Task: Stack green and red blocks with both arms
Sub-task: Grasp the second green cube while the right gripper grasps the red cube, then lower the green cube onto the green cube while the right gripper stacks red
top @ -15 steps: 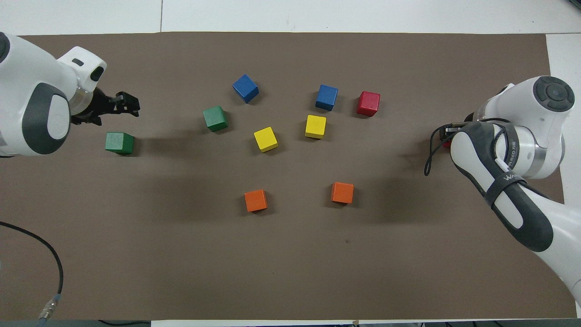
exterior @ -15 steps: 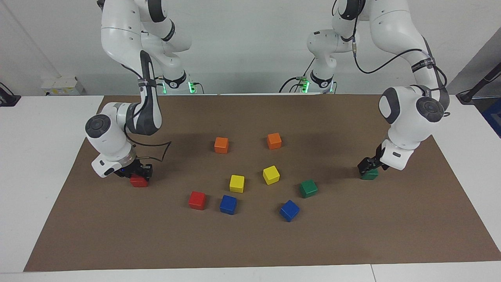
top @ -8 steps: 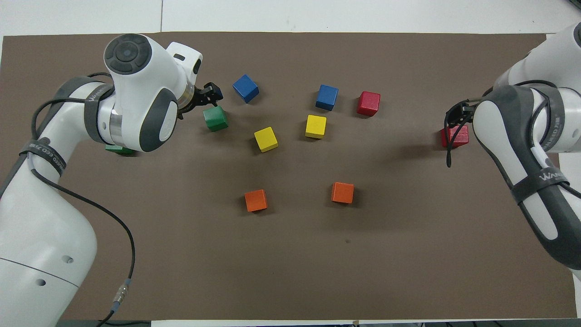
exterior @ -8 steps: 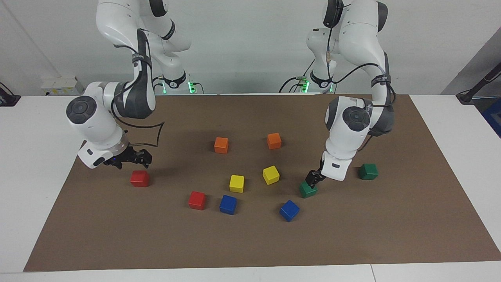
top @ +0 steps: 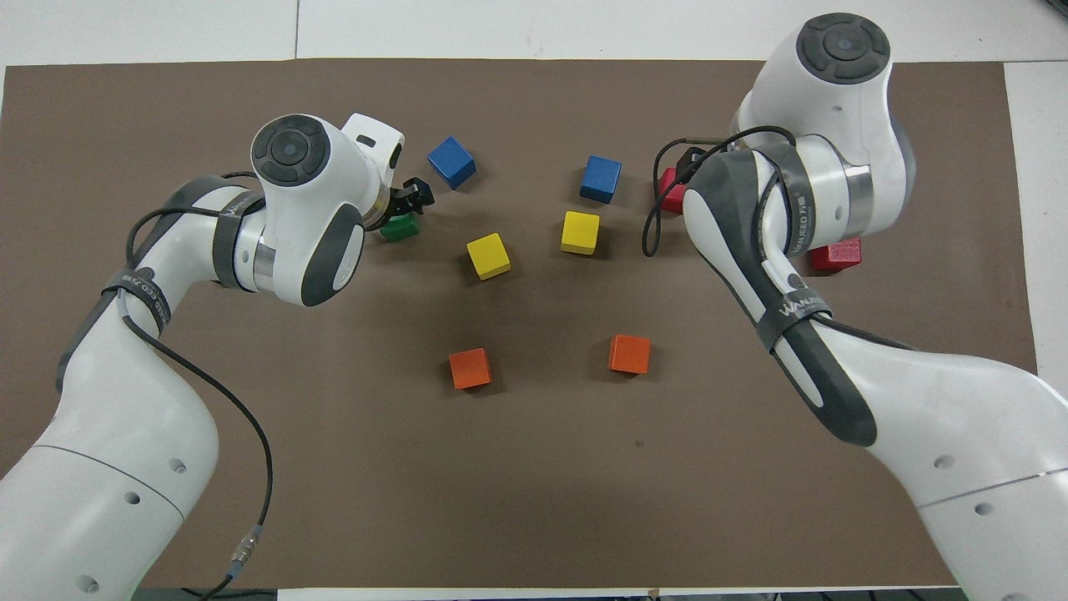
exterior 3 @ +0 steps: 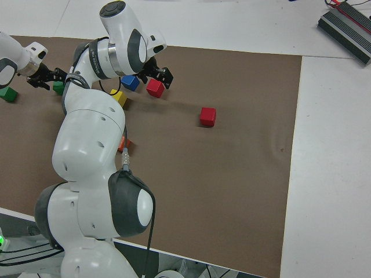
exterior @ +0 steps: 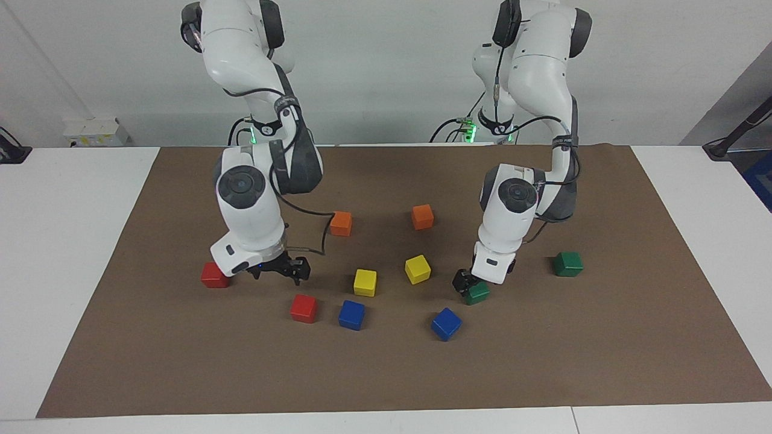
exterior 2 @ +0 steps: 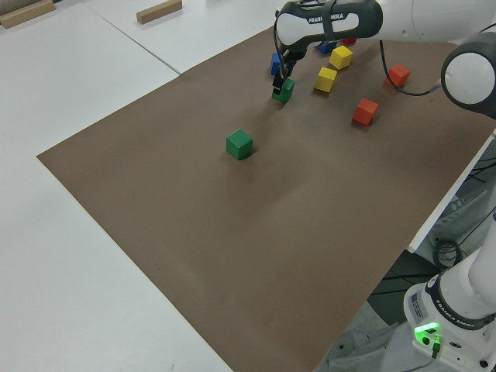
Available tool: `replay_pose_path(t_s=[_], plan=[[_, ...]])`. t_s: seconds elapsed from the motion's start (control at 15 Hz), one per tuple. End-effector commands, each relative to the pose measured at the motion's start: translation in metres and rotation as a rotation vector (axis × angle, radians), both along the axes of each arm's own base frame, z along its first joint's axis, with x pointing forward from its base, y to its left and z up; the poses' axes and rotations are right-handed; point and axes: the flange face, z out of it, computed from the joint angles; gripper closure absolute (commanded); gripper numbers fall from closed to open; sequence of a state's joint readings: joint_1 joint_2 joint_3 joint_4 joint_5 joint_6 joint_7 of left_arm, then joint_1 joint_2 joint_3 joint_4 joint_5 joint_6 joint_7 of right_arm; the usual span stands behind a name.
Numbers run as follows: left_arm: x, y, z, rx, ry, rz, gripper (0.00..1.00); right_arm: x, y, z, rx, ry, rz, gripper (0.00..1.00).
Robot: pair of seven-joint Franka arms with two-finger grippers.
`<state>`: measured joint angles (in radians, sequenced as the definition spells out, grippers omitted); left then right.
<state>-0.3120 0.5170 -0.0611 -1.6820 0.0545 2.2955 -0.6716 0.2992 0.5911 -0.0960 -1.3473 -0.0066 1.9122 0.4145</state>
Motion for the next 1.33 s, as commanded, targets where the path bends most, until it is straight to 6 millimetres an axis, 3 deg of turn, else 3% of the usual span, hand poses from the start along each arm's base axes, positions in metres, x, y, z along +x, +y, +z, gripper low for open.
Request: replay_pose_path(t_s=[0.0, 0.13, 0.2, 0.27, 0.33, 0.47, 0.6, 0.67, 0.73, 0.87, 0.93, 1.0, 1.07, 1.13, 1.27], plan=[[-0.008, 0.003, -0.009, 0.011, -0.028, 0.020, 0.00, 0.028, 0.024, -0.012, 0.013, -0.051, -0.013, 0.00], [-0.013, -0.012, -0.014, -0.003, -0.031, 0.080, 0.00, 0.032, 0.031, -0.026, 0.025, -0.085, -0.019, 0.00], [-0.013, -0.014, -0.012, -0.005, -0.026, 0.114, 0.18, 0.033, 0.030, -0.030, 0.028, -0.091, -0.025, 0.00], [-0.009, -0.013, -0.006, -0.008, -0.024, 0.144, 0.67, 0.035, 0.031, -0.032, 0.038, -0.123, -0.022, 0.00], [-0.004, -0.007, 0.000, 0.001, -0.008, 0.161, 1.00, 0.031, 0.029, -0.046, 0.037, -0.116, -0.023, 0.00], [0.005, 0.000, 0.012, 0.038, 0.045, 0.167, 1.00, 0.023, 0.025, -0.069, 0.035, -0.108, -0.024, 0.00], [0.011, 0.033, 0.037, 0.081, 0.096, 0.122, 1.00, 0.016, 0.023, -0.076, 0.035, -0.100, -0.021, 0.00], [0.008, 0.068, 0.067, 0.083, 0.104, 0.057, 1.00, 0.013, 0.021, -0.081, 0.035, -0.097, -0.024, 0.00], [0.002, 0.095, 0.083, 0.083, 0.123, -0.019, 1.00, 0.010, 0.021, -0.083, 0.039, -0.105, -0.023, 0.00], [-0.001, 0.163, 0.099, 0.084, 0.150, -0.128, 1.00, 0.004, 0.018, -0.091, 0.041, -0.112, -0.023, 0.01], [0.001, 0.182, 0.099, 0.084, 0.154, -0.206, 1.00, 0.004, 0.014, -0.093, 0.041, -0.112, -0.023, 0.32], [0.001, 0.200, 0.092, 0.083, 0.161, -0.286, 1.00, 0.005, 0.012, -0.092, 0.039, -0.108, -0.025, 0.79], [-0.002, 0.210, 0.084, 0.082, 0.171, -0.361, 1.00, 0.003, 0.015, -0.092, 0.040, -0.102, -0.025, 1.00], [-0.007, 0.223, 0.076, 0.079, 0.183, -0.395, 1.00, 0.003, 0.018, -0.090, 0.040, -0.099, -0.024, 1.00], [-0.009, 0.231, 0.064, 0.081, 0.154, -0.394, 1.00, 0.004, 0.013, -0.087, 0.036, -0.089, -0.030, 1.00]])
